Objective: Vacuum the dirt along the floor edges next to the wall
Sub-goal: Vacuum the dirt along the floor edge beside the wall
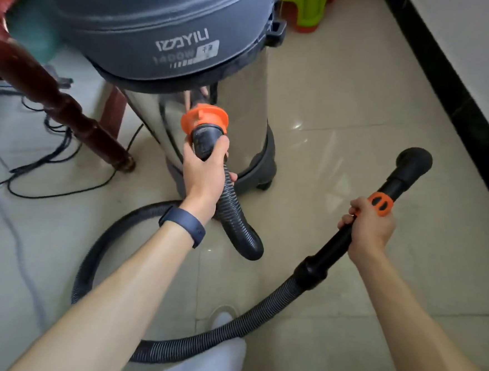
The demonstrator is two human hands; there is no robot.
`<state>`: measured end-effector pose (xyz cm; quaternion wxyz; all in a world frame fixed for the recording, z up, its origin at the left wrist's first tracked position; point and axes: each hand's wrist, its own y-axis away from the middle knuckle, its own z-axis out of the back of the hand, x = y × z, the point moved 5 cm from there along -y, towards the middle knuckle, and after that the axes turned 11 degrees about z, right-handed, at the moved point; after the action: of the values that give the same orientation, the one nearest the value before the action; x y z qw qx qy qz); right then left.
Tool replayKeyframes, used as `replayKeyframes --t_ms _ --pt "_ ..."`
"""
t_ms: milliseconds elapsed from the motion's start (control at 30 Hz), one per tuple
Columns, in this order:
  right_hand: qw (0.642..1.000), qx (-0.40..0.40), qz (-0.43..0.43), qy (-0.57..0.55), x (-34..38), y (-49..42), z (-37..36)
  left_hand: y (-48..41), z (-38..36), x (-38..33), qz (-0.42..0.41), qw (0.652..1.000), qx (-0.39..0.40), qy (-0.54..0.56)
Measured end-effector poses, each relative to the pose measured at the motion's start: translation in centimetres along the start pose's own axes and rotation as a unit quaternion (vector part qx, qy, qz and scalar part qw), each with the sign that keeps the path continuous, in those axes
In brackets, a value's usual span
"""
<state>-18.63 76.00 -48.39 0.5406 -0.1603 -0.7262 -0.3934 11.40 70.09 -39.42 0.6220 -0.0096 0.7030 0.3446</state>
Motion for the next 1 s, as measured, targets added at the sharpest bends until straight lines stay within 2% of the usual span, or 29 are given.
replayKeyframes --t_ms 133,333,533,633,733,833,900,933,1000 --pt "0.999 -0.046 0.007 -0.010 1.0 -1.5 3.6 -1.0 -6.0 -1.0 0.006 0.999 -0.034 0.015" --pt "0.996 -0.080 0.031 -0.033 2.8 -2.7 4.9 -6.0 -11.8 -2.2 -0.013 0.990 -0.140 0.016" --pt "0.986 -0.128 0.018 -0.109 3.4 -3.8 6.5 -5.8 -15.1 -4.6 -0.017 0.993 -0.112 0.032" --pt "0.981 -0.132 0.022 -0.139 4.0 -3.9 7.1 -5.7 -15.4 -4.6 -0.008 0.998 -0.060 0.034" --pt "0.974 -0.137 0.016 -0.177 4.9 -3.8 8.2 -3.3 -15.4 -2.4 0.031 0.995 -0.043 -0.089" --pt "0.962 -0.161 0.025 -0.220 6.2 -3.5 10.5 2.5 -16.0 2.0 0.020 0.970 -0.039 -0.240" --pt "0.951 -0.172 0.020 -0.256 7.0 -3.2 12.6 7.0 -17.6 5.0 -0.027 0.952 0.037 -0.303" --pt "0.943 -0.173 0.012 -0.283 7.3 -3.1 13.7 9.2 -18.8 6.2 -0.061 0.930 0.095 -0.350" --pt "0.920 -0.178 -0.001 -0.350 7.6 -2.9 15.9 13.2 -21.8 8.2 -0.137 0.842 0.237 -0.464"
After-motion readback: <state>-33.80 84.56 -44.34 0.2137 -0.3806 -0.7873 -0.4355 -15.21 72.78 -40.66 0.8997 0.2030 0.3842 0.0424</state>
